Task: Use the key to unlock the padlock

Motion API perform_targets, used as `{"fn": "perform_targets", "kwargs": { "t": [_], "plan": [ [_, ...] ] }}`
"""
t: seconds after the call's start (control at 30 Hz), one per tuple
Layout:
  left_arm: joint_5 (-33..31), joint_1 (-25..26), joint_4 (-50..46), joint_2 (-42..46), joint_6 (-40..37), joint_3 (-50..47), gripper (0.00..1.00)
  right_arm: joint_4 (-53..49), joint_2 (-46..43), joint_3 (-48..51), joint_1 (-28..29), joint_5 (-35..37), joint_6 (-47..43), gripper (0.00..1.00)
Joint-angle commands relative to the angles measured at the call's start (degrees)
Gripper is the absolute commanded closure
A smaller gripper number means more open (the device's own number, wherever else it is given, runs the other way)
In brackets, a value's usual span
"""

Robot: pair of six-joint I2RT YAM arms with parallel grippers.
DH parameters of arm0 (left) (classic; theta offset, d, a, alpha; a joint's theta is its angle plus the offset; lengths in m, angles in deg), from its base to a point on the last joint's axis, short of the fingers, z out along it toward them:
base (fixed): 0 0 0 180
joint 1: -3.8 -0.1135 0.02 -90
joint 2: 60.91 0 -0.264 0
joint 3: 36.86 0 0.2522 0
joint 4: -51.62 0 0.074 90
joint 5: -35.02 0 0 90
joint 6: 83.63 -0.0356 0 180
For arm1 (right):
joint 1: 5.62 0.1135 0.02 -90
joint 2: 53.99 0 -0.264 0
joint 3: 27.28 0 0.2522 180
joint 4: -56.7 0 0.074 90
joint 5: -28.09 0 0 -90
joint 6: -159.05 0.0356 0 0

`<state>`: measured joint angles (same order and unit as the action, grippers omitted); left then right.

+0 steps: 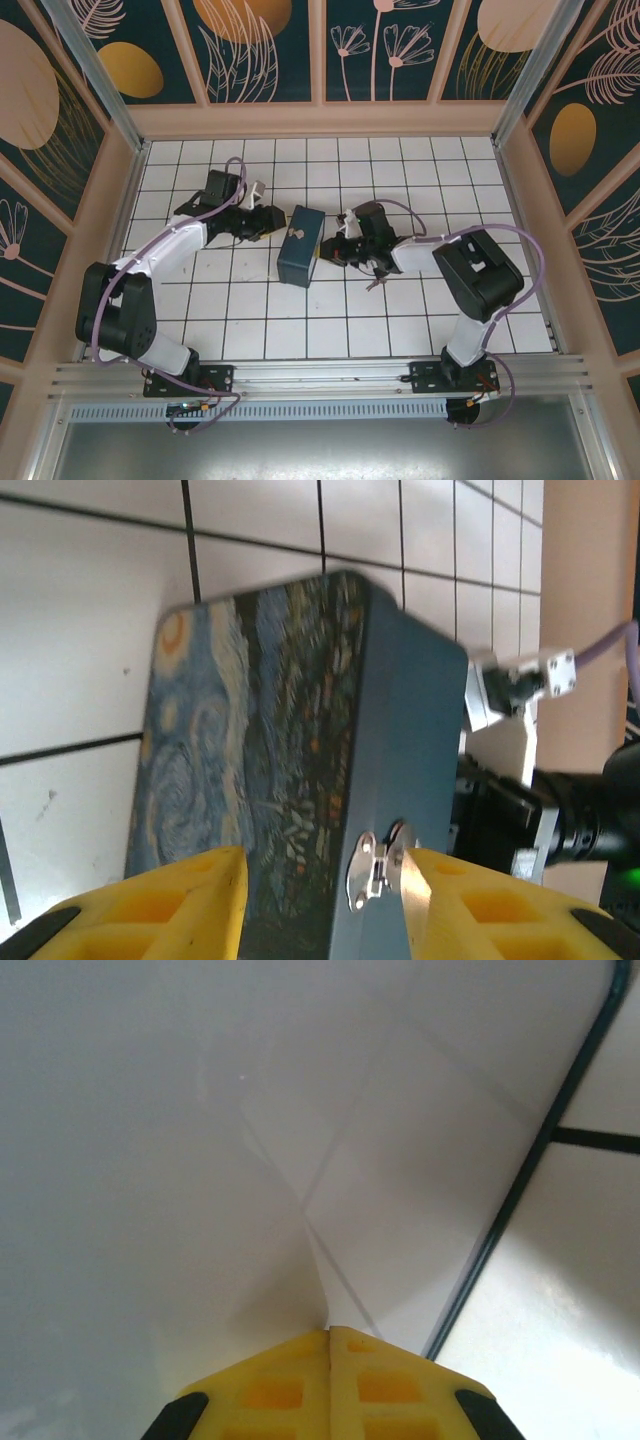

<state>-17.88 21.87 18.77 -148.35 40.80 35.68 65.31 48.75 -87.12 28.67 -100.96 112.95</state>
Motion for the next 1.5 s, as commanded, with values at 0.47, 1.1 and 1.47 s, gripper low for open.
{"fn": "perform_targets", "kwargs": {
  "t": [0.47,1.1,1.47],
  "plan": [
    [-2.58,0.37,-2.2,-5.58,-2.66,12.32,0.57,3.42,21.14,-25.65,2.67,0.4,-1.22,0.94],
    [0.95,-0.44,12.44,-18.39,3.24,15.98,0.6,-9.31,17.59,-23.53,-2.64,8.4,-11.85,0.84],
    [0.75,-9.86,3.37,-8.18,-1.16,19.13,0.55,-6.48,8.42,-20.81,-1.24,7.5,-9.15,0.84]
  ]
}}
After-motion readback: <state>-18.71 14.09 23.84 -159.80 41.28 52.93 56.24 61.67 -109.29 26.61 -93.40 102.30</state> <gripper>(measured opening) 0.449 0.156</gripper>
